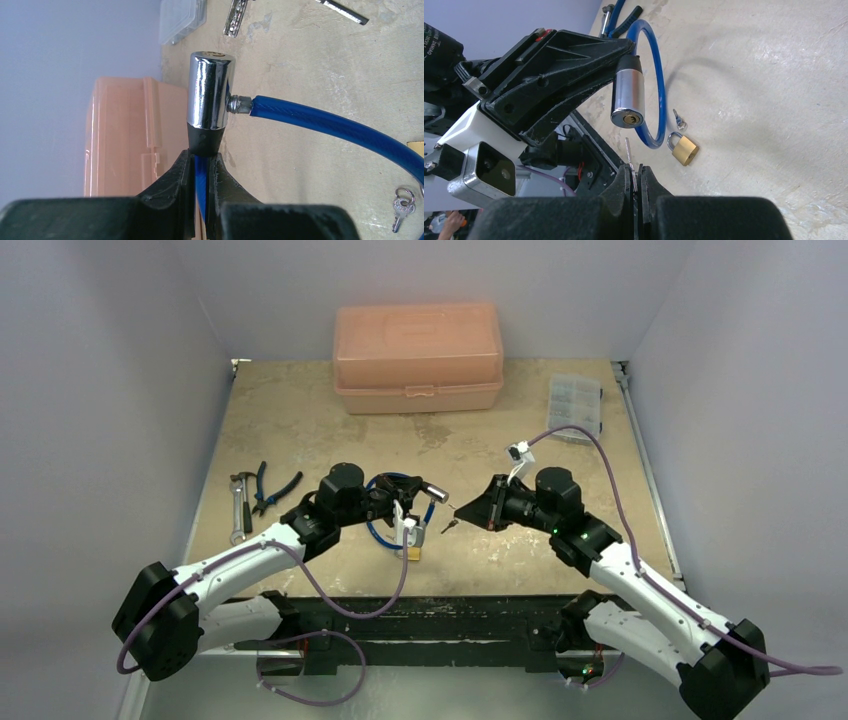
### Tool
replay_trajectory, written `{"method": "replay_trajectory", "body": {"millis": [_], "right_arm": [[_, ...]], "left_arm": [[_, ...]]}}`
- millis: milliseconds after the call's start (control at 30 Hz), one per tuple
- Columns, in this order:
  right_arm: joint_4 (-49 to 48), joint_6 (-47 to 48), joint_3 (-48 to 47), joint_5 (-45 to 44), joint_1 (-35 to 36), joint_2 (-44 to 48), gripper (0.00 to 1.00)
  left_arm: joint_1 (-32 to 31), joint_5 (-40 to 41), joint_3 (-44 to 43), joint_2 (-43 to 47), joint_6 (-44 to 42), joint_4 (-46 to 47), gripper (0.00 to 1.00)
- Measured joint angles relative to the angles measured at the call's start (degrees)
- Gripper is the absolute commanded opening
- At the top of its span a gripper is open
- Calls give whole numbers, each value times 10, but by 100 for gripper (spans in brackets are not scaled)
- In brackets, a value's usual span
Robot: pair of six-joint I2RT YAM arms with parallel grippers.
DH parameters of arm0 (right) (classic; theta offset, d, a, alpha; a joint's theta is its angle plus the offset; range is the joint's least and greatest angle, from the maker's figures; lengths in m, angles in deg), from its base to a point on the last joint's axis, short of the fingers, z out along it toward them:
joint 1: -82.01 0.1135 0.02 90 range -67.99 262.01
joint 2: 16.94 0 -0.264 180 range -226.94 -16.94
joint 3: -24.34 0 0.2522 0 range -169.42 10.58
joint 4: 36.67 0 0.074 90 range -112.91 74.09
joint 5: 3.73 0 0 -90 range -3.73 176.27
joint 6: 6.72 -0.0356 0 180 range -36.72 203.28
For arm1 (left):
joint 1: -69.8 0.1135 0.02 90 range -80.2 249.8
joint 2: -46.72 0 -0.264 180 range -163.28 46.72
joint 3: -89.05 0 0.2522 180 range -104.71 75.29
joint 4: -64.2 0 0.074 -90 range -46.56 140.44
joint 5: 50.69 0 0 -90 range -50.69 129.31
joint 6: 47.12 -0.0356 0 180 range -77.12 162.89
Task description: Unlock with the key
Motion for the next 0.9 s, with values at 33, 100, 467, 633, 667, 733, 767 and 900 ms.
{"method": "replay_trajectory", "body": {"millis": [33,100,467,633,667,733,767,900], "right_arm": [[-2,0,0,0,0,-1,0],[-7,0,0,0,0,-3,0],[-16,0,0,-1,0,-17,0],[-17,0,0,-1,0,-22,0],[-17,0,0,-1,0,-22,0],[-17,0,0,-1,0,-22,0],[-17,0,0,-2,0,-22,0],[-17,0,0,-2,-2,-22,0]], "left_arm": [[0,0,0,0,0,0,0],[0,0,0,0,0,0,0],[0,0,1,0,0,0,0],[0,0,2,1,9,0,0],[0,0,2,1,10,0,0],[0,0,2,1,9,0,0],[0,0,2,1,8,0,0],[0,0,3,1,7,0,0]]}}
